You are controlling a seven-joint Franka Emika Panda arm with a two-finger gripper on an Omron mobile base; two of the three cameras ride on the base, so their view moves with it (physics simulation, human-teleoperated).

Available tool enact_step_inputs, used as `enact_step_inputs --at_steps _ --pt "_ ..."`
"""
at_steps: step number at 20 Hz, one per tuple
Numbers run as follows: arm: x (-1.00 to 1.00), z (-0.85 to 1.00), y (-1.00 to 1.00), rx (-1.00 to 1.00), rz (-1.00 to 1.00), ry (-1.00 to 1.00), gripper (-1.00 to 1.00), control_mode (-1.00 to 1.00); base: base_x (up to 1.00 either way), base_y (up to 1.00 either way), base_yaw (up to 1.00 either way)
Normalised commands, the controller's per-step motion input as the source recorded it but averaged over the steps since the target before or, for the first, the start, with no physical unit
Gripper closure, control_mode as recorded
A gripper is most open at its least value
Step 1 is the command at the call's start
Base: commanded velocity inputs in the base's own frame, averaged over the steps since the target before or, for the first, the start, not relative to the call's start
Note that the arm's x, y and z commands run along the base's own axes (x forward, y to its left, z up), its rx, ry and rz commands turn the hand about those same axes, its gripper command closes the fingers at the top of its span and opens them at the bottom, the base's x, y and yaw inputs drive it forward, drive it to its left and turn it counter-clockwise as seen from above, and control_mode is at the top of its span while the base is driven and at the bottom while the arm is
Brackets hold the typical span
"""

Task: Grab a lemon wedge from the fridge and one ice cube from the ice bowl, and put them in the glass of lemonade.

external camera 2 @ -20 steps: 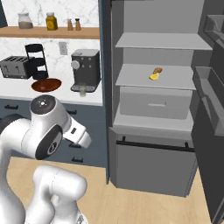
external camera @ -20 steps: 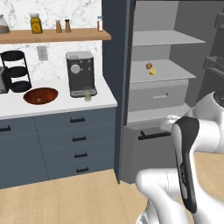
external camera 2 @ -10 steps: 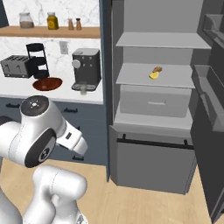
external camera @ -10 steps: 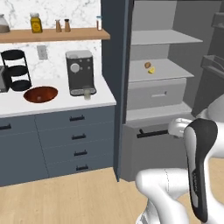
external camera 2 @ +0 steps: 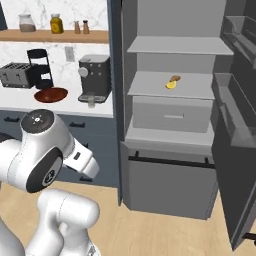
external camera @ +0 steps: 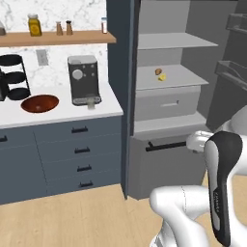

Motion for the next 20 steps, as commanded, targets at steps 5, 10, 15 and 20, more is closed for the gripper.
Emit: enact_step_inputs --at_steps 5,10,15,20 --pt "0.0 0.0 0.0 0.0 0.0 0.0 -1.0 1.0 0.38 -0.55 0.0" --pt "0.0 0.0 0.0 0.0 0.0 0.0 -1.0 1.0 0.43 -0.63 0.0" --pt "0.0 0.0 0.0 0.0 0.0 0.0 -1.0 1.0 0.41 -0.58 0.0" --pt "0.0 0.0 0.0 0.0 0.0 0.0 -1.0 1.0 0.8 -0.25 0.0"
